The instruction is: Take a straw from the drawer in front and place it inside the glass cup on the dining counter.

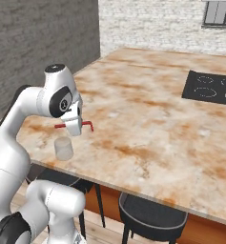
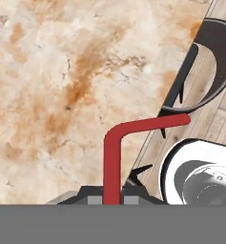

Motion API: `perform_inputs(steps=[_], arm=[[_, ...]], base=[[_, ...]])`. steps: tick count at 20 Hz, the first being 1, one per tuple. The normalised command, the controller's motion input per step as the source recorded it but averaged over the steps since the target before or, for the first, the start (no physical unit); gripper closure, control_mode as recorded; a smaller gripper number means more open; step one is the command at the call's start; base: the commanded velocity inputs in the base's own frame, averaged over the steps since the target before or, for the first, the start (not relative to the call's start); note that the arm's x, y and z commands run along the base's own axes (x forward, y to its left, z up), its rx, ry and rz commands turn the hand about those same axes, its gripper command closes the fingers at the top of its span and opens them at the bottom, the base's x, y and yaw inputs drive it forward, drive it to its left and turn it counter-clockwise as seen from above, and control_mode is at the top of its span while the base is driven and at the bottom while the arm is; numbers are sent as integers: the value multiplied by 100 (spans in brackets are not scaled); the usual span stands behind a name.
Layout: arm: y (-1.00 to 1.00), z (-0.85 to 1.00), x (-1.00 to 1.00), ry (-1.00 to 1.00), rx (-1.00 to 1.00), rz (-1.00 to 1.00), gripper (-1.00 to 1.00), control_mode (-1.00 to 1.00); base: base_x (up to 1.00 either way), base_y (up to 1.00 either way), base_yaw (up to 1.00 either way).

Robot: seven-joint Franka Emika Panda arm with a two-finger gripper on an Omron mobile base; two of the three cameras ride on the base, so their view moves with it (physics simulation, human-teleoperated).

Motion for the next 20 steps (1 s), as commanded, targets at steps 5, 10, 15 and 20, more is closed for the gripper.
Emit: perform_inputs(steps=[5,10,15,20], arm=[[0,-6,5,6,0,2,100,-100],[12,-8,27,4,0,10,100,-100],[17,0,21,0,0,12,100,-100],[15,0,11,0,-1,14,100,-100]], base=[[0,0,0],[0,0,0],[0,0,0],[0,0,0]])
